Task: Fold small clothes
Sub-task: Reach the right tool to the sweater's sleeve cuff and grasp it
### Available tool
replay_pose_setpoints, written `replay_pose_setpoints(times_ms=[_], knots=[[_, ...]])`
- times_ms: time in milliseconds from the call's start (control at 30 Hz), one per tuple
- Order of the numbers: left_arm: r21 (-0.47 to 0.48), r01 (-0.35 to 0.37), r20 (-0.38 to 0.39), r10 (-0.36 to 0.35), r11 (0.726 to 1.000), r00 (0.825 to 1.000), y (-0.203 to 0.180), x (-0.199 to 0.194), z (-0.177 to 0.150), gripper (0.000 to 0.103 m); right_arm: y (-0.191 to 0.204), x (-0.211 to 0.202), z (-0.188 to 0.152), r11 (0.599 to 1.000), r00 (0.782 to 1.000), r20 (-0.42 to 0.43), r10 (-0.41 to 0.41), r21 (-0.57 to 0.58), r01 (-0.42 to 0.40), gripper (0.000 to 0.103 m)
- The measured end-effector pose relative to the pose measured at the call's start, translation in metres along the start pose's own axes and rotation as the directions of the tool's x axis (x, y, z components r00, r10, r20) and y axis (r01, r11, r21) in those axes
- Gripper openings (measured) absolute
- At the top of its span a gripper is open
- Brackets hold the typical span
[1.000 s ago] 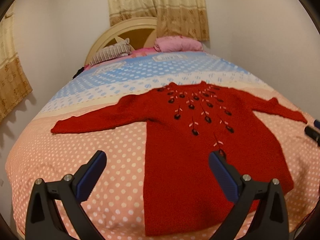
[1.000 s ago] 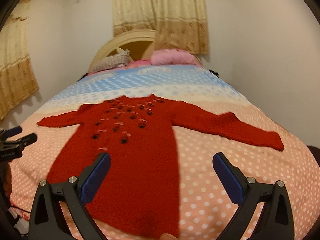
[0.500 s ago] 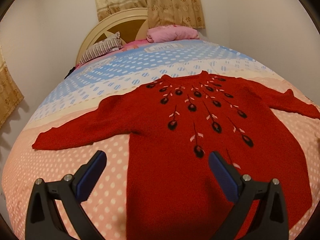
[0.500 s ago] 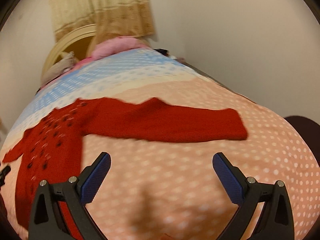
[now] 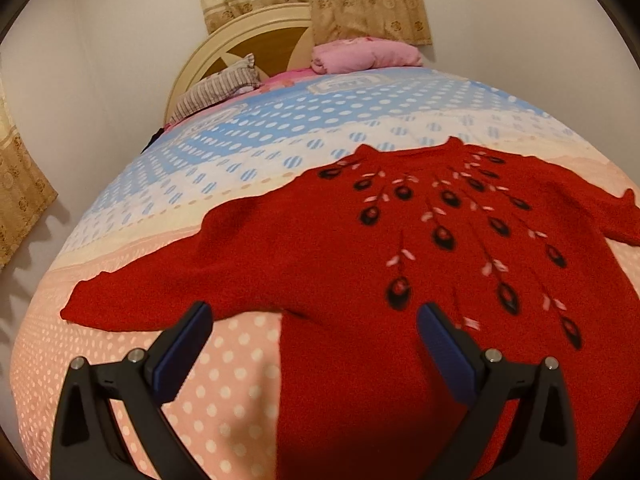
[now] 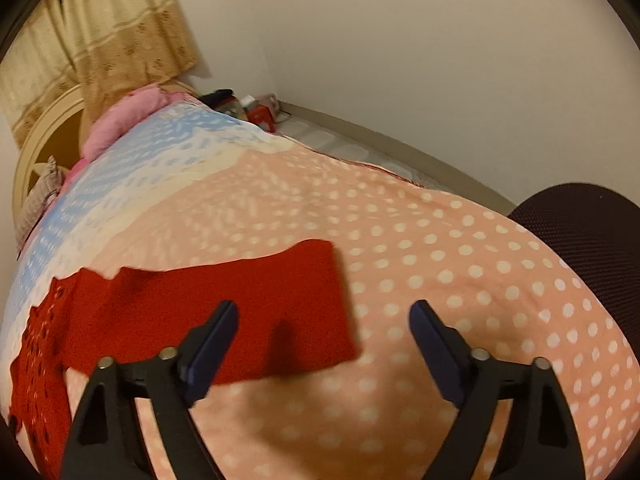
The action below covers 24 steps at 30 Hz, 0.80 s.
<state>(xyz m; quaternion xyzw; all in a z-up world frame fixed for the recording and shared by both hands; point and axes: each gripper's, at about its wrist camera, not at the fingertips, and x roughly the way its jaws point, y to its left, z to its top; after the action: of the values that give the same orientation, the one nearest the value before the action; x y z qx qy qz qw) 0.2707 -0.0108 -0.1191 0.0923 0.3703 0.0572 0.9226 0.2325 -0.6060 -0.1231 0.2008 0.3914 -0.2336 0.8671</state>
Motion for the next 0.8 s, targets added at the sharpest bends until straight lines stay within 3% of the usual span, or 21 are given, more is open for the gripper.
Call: replay_pose_setpoints(times_ms=[100,167,300,333,367,567,800], knots=[[-0.016,-0.012,-0.02,0.012,1.0,1.0,0.005,0.01,-0.002,0.103,-0.004,0.015,0.002,1.0,1.0,-0.029,0.006,0.008,-0.006,0.066],[-0.029,-0.017,-0.039,0.016,0.999,0.999,0.008,0.017,-0.005,0.103,0.0,0.025,-0.001,1.0,0.998,-0.065,0.017,-0.008,-0.018,0.044],[-0.031,-0.013,-0.06,0.011,0.999,0.998,0.007,0.022,-0.012,0.103,0.009,0.031,-0.01,0.999,0.996,-0.082,0.027,-0.031,-0.03,0.026],[-0.028,-0.013,-0.063,0.011,1.0,0.998,0.006,0.022,-0.013,0.103,0.009,0.029,-0.01,0.999,0.996,-0.083,0.045,-0.023,-0.047,0.014],[-0.027,-0.012,-0.065,0.01,1.0,0.998,0.006,0.022,-0.013,0.103,0.007,0.027,-0.009,0.998,0.995,-0.082,0.062,-0.002,-0.062,0.009],[-0.059,-0.005,-0.054,0.001,0.998,0.999,0.015,0.019,-0.012,0.103,0.002,-0.01,0.0,0.994,0.995,0.019,0.098,0.046,-0.099,0.008],[-0.077,0.016,-0.052,-0.02,0.997,0.998,0.017,0.018,-0.015,0.103,0.036,-0.07,0.022,0.989,0.977,0.152,0.149,-0.03,-0.146,0.008]])
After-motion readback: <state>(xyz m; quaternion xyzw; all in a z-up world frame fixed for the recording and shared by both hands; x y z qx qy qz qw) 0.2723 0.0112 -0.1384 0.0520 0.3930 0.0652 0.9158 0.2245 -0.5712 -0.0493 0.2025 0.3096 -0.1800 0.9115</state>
